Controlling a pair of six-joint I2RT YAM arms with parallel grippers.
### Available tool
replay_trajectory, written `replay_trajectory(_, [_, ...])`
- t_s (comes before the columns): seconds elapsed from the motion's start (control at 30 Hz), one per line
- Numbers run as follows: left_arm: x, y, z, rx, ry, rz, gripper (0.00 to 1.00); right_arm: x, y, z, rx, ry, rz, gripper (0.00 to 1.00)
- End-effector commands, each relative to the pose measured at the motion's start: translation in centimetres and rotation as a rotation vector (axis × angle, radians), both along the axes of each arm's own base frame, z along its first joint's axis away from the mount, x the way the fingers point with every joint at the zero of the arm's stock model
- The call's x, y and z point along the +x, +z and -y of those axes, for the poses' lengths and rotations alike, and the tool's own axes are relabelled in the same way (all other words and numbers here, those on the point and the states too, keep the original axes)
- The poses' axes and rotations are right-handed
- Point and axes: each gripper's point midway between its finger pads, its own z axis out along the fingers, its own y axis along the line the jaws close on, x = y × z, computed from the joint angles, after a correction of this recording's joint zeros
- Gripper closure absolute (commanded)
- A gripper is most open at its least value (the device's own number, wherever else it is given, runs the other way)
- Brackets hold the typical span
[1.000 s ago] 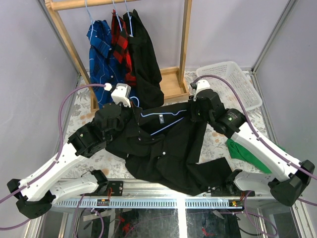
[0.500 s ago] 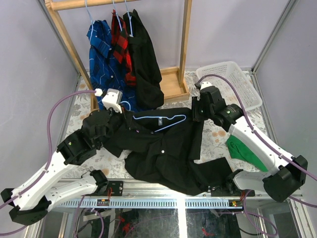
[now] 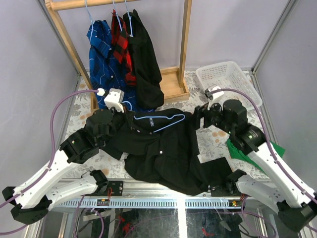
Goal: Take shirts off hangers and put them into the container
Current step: Remove the shirt from the hanger.
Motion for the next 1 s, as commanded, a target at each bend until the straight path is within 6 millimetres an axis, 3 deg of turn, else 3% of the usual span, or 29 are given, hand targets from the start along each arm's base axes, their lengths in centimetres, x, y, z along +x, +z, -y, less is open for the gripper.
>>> replay_trajectory(0.0, [-0.3,1.7,2.1,-0.052,-0.107,0.049,1.00,-2.3,3.4,-1.6,0.006,0.255,0.284,0.22])
replay_trajectory(0.1, [-1.1,1.4,3.7,-0.055,-0.201,0.032,1.00,-4.0,3.9,-2.3,-0.010,0.385,0.343,0.14])
replay_trajectory(0.2, [-1.5,1.2,4.6,-0.067,-0.253,0.018,1.00,-5.2,2.7,-3.0,-0.080,0.519,0.267,0.13])
replay_trajectory(0.37, [-2.0,1.5,5.2,-0.080,-0.292,0.016,1.00,-7.0,-1.3,-3.3,-0.174,0.689,0.096,0.16])
replay_trajectory(0.5, [-2.1,2.0,5.2,-0.075,-0.302,0.029,1.00,-9.1,-2.6,-4.1,-0.123,0.806,0.031,0.20])
replay_trajectory(0.63, [-2.6,2.0,5.4,-0.079,-0.334,0.029,1.00,-9.2,-3.7,-3.7,-0.152,0.815,0.041,0.21])
replay_trajectory(0.8, [-2.9,1.9,5.5,-0.072,-0.351,0.029,1.00,-9.6,-4.2,-3.0,-0.195,0.839,0.080,0.32])
replay_trajectory(0.9, [-2.9,2.2,5.4,-0.074,-0.352,0.041,1.00,-10.1,-4.5,-2.9,-0.203,0.868,0.089,0.51])
replay_trajectory(0.97, [-3.0,2.1,5.4,-0.068,-0.357,0.042,1.00,-10.3,-4.5,-2.9,-0.197,0.878,0.092,0.56])
